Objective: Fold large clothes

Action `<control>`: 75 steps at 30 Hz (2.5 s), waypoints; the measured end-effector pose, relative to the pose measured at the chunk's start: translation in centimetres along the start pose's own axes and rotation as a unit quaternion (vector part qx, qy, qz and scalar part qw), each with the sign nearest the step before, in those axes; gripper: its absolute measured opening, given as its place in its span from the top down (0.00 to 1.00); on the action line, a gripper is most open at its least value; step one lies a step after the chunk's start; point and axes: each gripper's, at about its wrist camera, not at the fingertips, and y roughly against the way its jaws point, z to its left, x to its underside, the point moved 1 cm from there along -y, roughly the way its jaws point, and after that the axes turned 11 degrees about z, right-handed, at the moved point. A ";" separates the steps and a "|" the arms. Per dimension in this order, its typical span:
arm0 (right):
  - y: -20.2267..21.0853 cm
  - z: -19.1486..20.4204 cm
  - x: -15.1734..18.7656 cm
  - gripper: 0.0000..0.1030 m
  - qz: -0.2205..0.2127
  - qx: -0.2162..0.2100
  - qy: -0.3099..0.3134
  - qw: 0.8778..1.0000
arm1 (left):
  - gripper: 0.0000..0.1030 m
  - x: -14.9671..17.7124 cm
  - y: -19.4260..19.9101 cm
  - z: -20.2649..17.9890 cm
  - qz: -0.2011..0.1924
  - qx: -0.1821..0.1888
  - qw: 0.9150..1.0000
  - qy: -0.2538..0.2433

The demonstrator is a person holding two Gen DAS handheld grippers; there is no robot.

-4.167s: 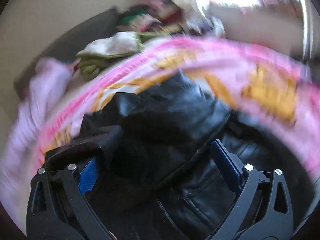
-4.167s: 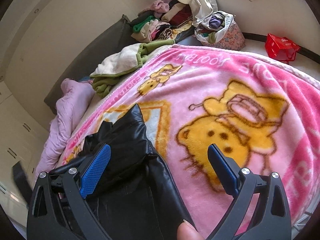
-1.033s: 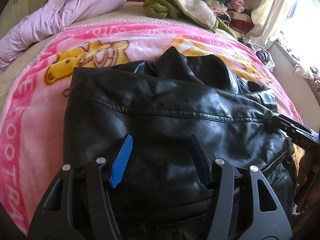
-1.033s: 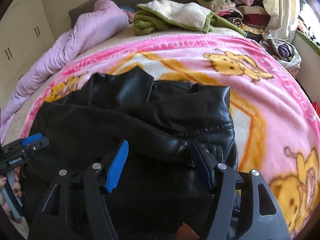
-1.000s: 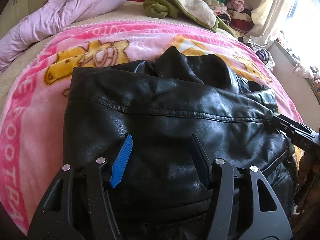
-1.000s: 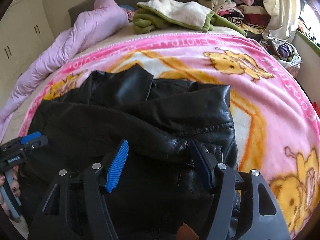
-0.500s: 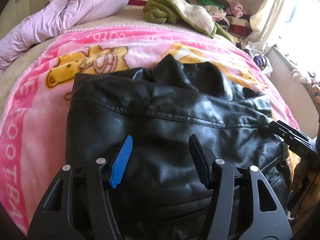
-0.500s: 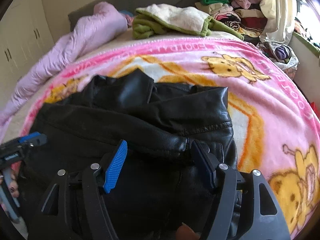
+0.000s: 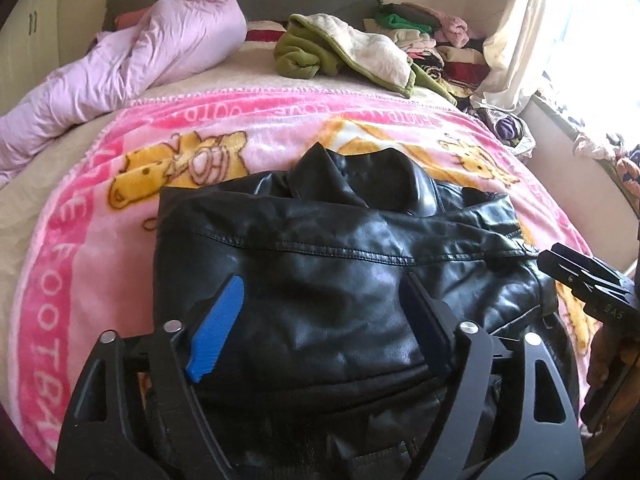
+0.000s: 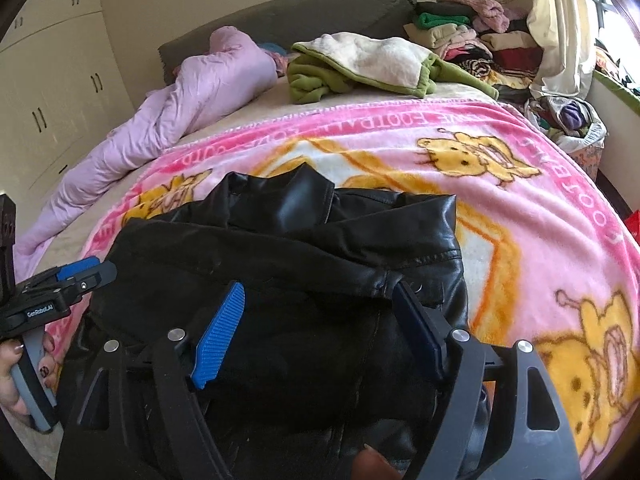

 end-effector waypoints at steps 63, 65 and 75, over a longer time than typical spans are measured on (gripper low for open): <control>4.3 0.8 5.1 0.08 -0.030 0.008 0.016 0.999 | 0.09 2.6 2.5 -4.3 -0.016 -0.041 0.998 -0.040; 5.0 0.9 5.4 0.07 -0.036 0.007 0.014 0.999 | 0.09 2.8 2.9 -4.5 -0.021 -0.045 0.998 -0.043; 7.4 0.7 6.9 0.07 -0.051 -0.002 0.011 0.999 | 0.09 6.6 6.5 -5.7 -0.064 -0.063 0.994 -0.055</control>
